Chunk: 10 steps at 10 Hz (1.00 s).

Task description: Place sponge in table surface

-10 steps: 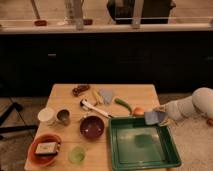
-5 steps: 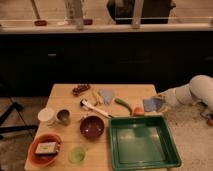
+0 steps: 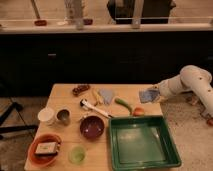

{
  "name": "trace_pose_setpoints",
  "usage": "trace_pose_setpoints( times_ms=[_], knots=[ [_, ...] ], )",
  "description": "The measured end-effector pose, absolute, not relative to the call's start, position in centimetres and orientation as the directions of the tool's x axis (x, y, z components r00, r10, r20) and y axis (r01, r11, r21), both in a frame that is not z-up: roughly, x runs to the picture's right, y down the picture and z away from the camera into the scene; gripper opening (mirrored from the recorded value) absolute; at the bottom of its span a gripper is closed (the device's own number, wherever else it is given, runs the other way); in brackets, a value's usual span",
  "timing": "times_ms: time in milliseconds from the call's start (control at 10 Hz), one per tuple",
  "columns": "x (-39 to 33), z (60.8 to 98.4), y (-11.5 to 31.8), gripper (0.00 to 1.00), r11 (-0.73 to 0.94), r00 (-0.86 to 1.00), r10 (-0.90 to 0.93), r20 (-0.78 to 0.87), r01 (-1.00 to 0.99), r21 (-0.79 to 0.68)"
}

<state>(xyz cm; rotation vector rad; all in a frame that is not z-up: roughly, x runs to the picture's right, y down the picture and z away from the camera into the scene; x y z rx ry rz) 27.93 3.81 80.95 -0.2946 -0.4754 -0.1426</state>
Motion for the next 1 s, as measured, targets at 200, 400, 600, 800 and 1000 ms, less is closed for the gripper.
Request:
trace_pose_setpoints(
  times_ms=[200, 400, 600, 800, 1000],
  knots=[
    [27.0, 83.3, 2.6, 0.0, 0.953, 0.885, -0.02, 0.464, 0.157, -0.258],
    [26.6, 85.2, 2.1, 0.0, 0.955, 0.887, 0.072, 0.457, 0.072, -0.289],
    [26.4, 86.7, 2.4, 0.0, 0.947, 0.881, 0.155, 0.447, -0.003, -0.322],
    [26.0, 88.0, 3.3, 0.0, 0.933, 0.873, 0.218, 0.437, -0.054, -0.357],
    [25.9, 89.3, 4.3, 0.0, 0.918, 0.87, 0.26, 0.418, -0.089, -0.387]
  ],
)
